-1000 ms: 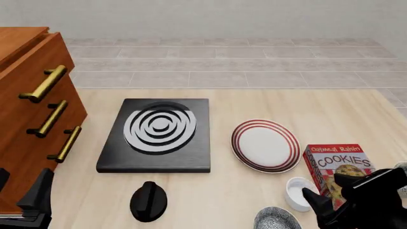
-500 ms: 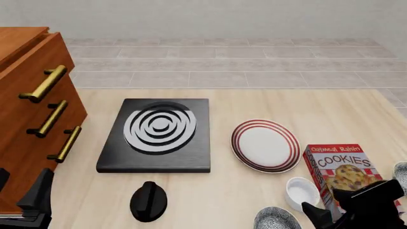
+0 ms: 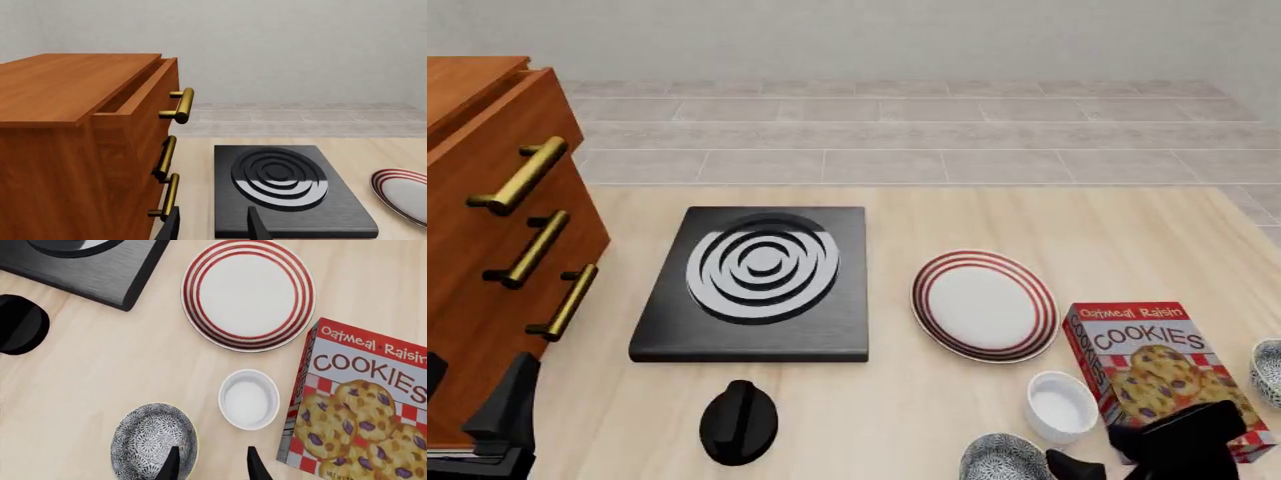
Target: Pick the akita bowl next to the ramekin and place it on the plate.
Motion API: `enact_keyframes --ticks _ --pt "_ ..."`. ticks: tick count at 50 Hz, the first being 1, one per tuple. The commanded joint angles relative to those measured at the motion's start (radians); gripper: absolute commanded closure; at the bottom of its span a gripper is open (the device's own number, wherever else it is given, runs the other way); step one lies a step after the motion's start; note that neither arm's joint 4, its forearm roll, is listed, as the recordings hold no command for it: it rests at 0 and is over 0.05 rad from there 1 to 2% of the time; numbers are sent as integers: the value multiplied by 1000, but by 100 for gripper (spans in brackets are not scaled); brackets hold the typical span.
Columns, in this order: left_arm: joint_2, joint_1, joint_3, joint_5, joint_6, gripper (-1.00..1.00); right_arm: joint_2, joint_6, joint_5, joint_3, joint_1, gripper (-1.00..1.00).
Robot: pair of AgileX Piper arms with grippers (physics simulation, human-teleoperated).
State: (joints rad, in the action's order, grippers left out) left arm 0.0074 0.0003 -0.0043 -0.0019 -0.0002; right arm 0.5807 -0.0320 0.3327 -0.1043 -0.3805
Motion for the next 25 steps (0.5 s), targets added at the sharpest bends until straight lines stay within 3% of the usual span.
enact_keyframes --ticks 1,25 --pt "0 0 0 0 0 -100 99 -49 -128 52 -43 -100" --pt "0 0 0 0 0 -100 246 -137 -305 100 -104 -100"
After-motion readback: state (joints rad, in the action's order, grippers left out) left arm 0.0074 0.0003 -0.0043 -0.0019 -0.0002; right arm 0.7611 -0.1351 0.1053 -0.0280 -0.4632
